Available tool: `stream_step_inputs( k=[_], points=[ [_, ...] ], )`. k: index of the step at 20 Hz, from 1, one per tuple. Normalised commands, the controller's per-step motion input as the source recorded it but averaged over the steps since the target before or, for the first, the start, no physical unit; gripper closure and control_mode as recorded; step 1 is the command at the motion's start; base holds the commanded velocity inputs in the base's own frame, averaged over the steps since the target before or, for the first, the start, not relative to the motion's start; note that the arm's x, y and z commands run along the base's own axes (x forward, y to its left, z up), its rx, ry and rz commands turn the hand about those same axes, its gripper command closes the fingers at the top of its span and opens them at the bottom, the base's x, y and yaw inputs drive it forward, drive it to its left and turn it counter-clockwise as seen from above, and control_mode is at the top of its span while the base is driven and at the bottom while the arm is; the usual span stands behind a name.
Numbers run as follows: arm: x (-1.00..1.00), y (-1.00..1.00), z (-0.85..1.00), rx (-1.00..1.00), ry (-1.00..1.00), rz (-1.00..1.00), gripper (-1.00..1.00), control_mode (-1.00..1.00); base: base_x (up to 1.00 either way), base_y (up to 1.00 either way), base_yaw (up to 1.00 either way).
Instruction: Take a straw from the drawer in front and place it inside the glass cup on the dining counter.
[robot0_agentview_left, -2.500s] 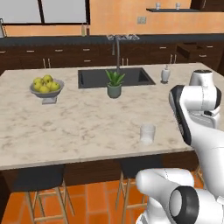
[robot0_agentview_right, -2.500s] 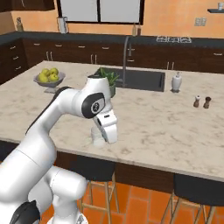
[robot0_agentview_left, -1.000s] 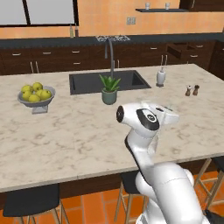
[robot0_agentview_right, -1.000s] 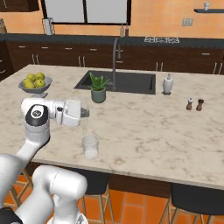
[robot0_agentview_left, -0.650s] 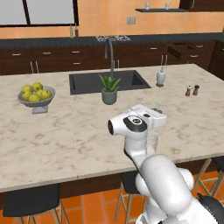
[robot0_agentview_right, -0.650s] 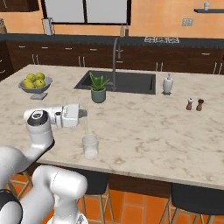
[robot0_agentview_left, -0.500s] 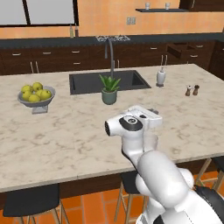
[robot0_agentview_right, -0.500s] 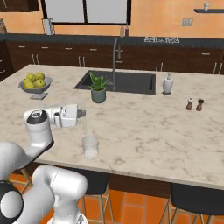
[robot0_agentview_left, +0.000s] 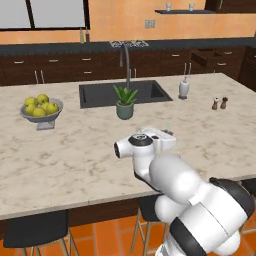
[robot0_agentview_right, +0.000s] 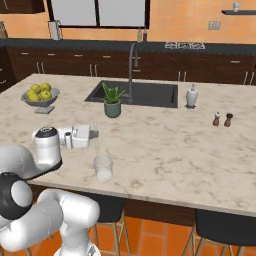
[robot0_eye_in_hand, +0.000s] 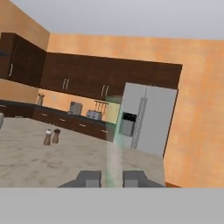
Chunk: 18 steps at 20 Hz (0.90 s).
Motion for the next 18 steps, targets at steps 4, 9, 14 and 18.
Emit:
stream_step_inputs(
  k=[4, 9, 14, 18],
  points=[
    [0.03, -0.01, -0.41, 0.00, 0.03, 0.00, 1.00, -1.00, 0.00, 0.00, 0.00],
    [0.29, -0.16, -0.31, 0.00, 0.00, 0.00, 1.00, -1.00, 0.00, 0.00, 0.00],
    [0.42, -0.19, -0.22, 0.00, 0.00, 0.00, 1.00, -1.00, 0.00, 0.00, 0.00],
    [0.40, -0.02, -0.20, 0.00, 0.00, 0.00, 1.00, -1.00, 0.00, 0.00, 0.00]
  ],
)
